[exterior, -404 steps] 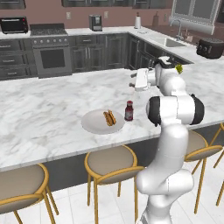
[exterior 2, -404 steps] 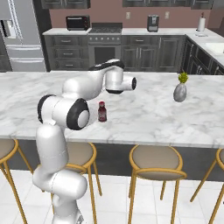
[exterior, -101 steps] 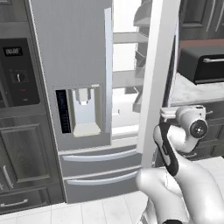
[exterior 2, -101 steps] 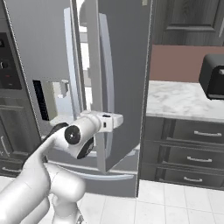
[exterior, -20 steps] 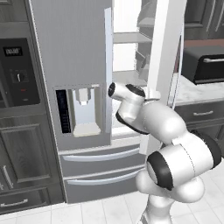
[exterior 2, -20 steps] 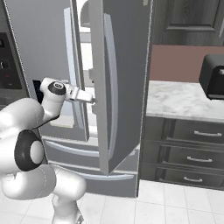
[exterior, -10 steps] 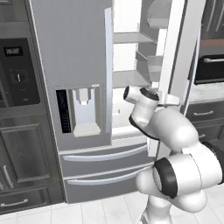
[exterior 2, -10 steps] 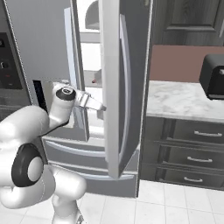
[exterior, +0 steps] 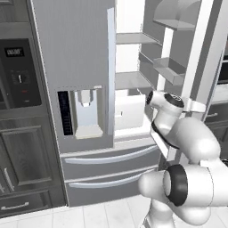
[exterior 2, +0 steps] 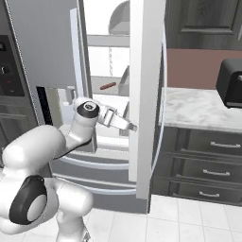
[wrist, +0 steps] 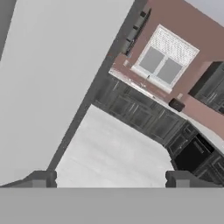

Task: Move the hot dog bun to the plate on the dining table and place the condiment next to that plate. Then navigate to the fridge and take the sausage and place it on the plate as well.

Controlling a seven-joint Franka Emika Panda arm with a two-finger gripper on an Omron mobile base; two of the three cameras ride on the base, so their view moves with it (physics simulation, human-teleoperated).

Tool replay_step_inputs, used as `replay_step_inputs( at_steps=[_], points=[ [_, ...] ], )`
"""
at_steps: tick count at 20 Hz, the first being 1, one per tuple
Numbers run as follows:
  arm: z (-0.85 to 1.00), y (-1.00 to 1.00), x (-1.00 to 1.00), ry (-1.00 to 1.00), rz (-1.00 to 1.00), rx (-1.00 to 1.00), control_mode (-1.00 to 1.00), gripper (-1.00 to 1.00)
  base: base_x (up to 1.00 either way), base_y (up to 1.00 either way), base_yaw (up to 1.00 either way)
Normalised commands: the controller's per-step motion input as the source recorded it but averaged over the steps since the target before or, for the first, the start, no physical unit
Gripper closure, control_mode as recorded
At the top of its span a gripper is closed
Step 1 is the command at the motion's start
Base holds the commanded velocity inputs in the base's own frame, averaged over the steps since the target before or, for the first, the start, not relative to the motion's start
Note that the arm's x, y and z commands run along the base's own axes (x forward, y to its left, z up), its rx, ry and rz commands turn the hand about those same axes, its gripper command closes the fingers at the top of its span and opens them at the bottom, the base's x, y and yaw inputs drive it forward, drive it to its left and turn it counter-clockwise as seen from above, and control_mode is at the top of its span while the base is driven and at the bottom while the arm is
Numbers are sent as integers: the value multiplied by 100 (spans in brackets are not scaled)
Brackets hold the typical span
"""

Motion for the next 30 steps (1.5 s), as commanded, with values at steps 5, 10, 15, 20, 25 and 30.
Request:
replay_step_inputs(
  at_steps=[5,10,15,20,25,30],
  points=[
    [46,20,-96,-34,6,0,-100,-100,0,0,0],
    [70,96,-91,-23,20,0,-100,-100,0,0,0],
    [66,100,-47,-3,29,0,-100,-100,0,0,0],
    [41,100,-3,3,39,8,-100,-100,0,0,0],
    [10,97,15,8,42,18,-100,-100,0,0,0],
    [0,57,46,13,36,24,-100,-100,0,0,0]
  ],
)
